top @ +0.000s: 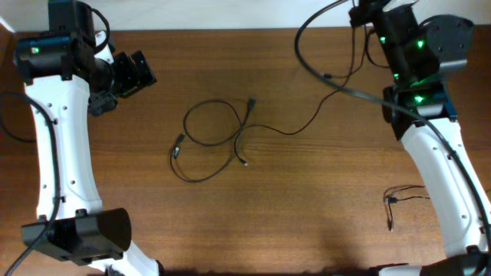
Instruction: Untangle cables
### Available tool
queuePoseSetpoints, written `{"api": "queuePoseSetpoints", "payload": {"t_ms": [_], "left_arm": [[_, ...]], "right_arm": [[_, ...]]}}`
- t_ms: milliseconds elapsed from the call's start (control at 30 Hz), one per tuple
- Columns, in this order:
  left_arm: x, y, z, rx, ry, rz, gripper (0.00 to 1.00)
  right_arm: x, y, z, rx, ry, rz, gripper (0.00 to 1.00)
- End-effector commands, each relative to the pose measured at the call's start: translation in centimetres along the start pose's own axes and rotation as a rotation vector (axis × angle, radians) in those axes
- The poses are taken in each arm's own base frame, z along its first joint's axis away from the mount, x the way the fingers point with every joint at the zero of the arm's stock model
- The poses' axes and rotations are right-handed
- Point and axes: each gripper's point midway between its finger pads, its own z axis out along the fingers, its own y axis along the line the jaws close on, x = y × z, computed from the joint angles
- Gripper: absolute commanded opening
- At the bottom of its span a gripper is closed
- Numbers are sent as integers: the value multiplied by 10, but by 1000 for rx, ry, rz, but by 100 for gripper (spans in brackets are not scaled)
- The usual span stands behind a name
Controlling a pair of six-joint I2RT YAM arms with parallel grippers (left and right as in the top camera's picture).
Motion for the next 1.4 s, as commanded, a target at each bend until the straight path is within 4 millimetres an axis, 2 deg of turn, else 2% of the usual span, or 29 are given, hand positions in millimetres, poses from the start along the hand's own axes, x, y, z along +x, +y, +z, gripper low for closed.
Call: {"api": "queuePoseSetpoints", "payload": {"t_ms": [0, 100, 233, 333, 467, 533, 567, 733, 800, 900, 967, 1100, 1167, 1267, 1333, 1367], "left_arm": [[-2, -2, -11, 8, -33, 22, 99], [-2, -2, -11, 8, -33, 22, 99], [-2, -2, -11, 8, -33, 22, 99], [-2, -2, -11, 8, -33, 22, 99], [-2, -3, -11, 9, -33, 23, 99], [-2, -3, -11, 9, -32, 23, 99], [-2, -3, -11, 9, -32, 23, 99], [0, -2, -11, 6, -25, 21, 99], [0, -2, -11, 6, -25, 21, 99], [0, -2, -11, 6, -25, 21, 99], [0, -2, -11, 6, -24, 21, 99], [0, -2, -11, 6, -24, 21, 99], [0, -2, -11, 6, -24, 21, 99], [0, -2, -11, 6, -24, 21, 99], [0, -2, -11, 6, -24, 21, 99], [0, -2, -11, 6, -24, 21, 99]], "right_arm": [[5, -35, -9, 134, 64, -99, 4], [24, -65, -21, 295, 182, -219, 4], [33, -106, -43, 540, 288, -337, 4], [36, -147, -77, 790, 399, -448, 4], [55, -169, -97, 834, 521, -465, 4], [64, -181, -110, 864, 571, -447, 4], [70, -189, -119, 898, 573, -370, 4], [95, -202, -134, 903, 588, -134, 4], [108, -193, -128, 804, 596, -18, 4], [121, -142, -97, 462, 607, 111, 4], [123, -105, -84, 276, 595, 284, 4], [117, -65, -77, 64, 590, 437, 4], [114, -52, -77, -4, 594, 466, 4], [94, -7, -80, -296, 569, 513, 4], [92, -5, -80, -315, 563, 504, 4], [95, -9, -79, -296, 565, 489, 7]]}}
